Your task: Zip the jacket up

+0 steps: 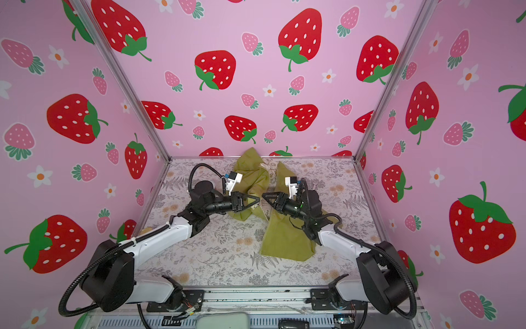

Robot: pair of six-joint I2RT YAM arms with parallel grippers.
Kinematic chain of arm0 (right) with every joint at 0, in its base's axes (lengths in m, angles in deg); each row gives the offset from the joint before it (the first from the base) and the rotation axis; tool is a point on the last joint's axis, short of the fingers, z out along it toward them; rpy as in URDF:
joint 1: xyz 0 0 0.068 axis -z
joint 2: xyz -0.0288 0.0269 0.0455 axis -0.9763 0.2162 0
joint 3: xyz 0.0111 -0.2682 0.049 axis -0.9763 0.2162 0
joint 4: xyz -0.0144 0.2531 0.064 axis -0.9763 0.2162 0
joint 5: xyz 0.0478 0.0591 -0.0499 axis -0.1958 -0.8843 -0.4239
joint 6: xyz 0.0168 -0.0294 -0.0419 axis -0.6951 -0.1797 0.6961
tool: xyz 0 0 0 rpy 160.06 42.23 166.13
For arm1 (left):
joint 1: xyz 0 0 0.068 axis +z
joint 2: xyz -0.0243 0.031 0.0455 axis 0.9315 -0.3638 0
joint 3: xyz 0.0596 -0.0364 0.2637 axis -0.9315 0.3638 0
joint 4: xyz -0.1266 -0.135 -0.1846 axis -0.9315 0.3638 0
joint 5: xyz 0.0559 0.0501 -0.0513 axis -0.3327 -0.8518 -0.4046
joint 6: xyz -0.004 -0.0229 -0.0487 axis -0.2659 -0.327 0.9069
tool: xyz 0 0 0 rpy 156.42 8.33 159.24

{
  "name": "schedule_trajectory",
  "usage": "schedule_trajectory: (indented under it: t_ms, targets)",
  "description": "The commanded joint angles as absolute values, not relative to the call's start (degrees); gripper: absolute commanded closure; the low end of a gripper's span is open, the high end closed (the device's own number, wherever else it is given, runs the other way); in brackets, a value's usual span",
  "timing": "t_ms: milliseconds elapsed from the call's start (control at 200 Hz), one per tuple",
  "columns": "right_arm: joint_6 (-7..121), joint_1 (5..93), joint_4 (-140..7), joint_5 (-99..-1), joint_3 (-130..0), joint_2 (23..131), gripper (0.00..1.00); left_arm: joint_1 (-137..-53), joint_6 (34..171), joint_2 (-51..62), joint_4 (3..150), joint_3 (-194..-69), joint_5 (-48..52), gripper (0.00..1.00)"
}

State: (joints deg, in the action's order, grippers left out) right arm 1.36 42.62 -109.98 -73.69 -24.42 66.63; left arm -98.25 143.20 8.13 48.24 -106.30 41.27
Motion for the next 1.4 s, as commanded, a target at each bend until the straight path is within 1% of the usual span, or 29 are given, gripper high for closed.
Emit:
schedule_trajectory:
  t_ms: [0, 140, 275, 290, 315, 425, 500, 645, 695, 720, 730, 740, 845, 905, 960, 1070, 1276, 1391]
  targets:
    - [-5.22, 41.57, -117.18, -73.89, -25.25, 67.30, 0.49, -98.51, 143.73, 7.59, 43.85, -107.21, 43.45, 1.00]
    - [-7.40, 41.23, -118.67, -72.95, -25.83, 68.45, 0.49, -98.55, 143.97, 7.11, 43.15, -107.04, 43.84, 1.00]
    - [-11.48, 40.50, -123.74, -73.50, -25.82, 70.41, 0.49, -98.55, 143.95, 6.94, 42.71, -106.68, 43.85, 1.00]
    - [-12.00, 40.48, -124.28, -73.53, -25.82, 70.65, 0.45, -98.55, 143.99, 6.95, 42.70, -106.65, 43.89, 1.00]
    - [-12.64, 40.13, -124.91, -73.53, -25.87, 70.98, 0.44, -98.55, 143.97, 6.93, 42.65, -106.64, 43.85, 1.00]
    - [-14.39, 39.40, -126.68, -72.77, -25.99, 71.95, 0.44, -98.55, 143.86, 6.82, 42.34, -106.38, 43.84, 1.00]
    - [-14.65, 39.28, -127.00, -72.16, -26.25, 72.18, 0.48, -98.64, 144.04, 6.75, 42.18, -106.13, 43.92, 1.00]
    - [-14.37, 39.28, -125.98, -70.81, -26.93, 72.45, 0.75, -98.64, 144.12, 6.82, 42.04, -105.64, 44.29, 1.00]
    - [-13.86, 39.28, -124.71, -70.72, -27.55, 72.46, 0.82, -98.59, 144.13, 6.93, 42.08, -105.21, 44.28, 0.96]
    - [-13.50, 39.28, -124.13, -70.80, -27.94, 72.47, 0.85, -98.64, 144.15, 7.01, 42.03, -105.07, 44.29, 0.95]
    - [-13.44, 39.28, -123.83, -70.78, -28.03, 72.46, 0.86, -98.70, 144.13, 7.01, 42.05, -105.04, 44.24, 0.91]
    - [-13.32, 39.28, -123.62, -70.80, -28.15, 72.52, 0.87, -98.74, 144.13, 7.01, 42.07, -104.95, 44.25, 0.90]
    - [-12.61, 39.28, -121.85, -70.80, -29.06, 72.40, 0.95, -98.84, 144.04, 7.23, 42.07, -104.32, 44.48, 0.75]
    - [-12.16, 39.19, -120.71, -70.72, -29.41, 72.21, 0.97, -98.89, 143.95, 7.26, 42.14, -104.18, 44.53, 0.71]
    - [-11.68, 39.11, -119.63, -70.63, -29.71, 72.08, 0.98, -98.98, 143.83, 7.12, 42.34, -104.19, 44.55, 0.68]
    - [-11.19, 39.02, -118.62, -70.45, -29.95, 71.84, 0.99, -99.24, 143.60, 6.66, 42.59, -104.76, 44.82, 0.67]
    - [-10.80, 38.75, -117.96, -70.20, -30.17, 71.84, 1.00, -99.70, 143.01, 5.61, 43.26, -105.64, 45.25, 0.68]
    - [-10.70, 38.75, -117.72, -70.02, -30.17, 71.81, 1.00, -100.12, 142.58, 5.06, 43.94, -105.84, 45.58, 0.74]
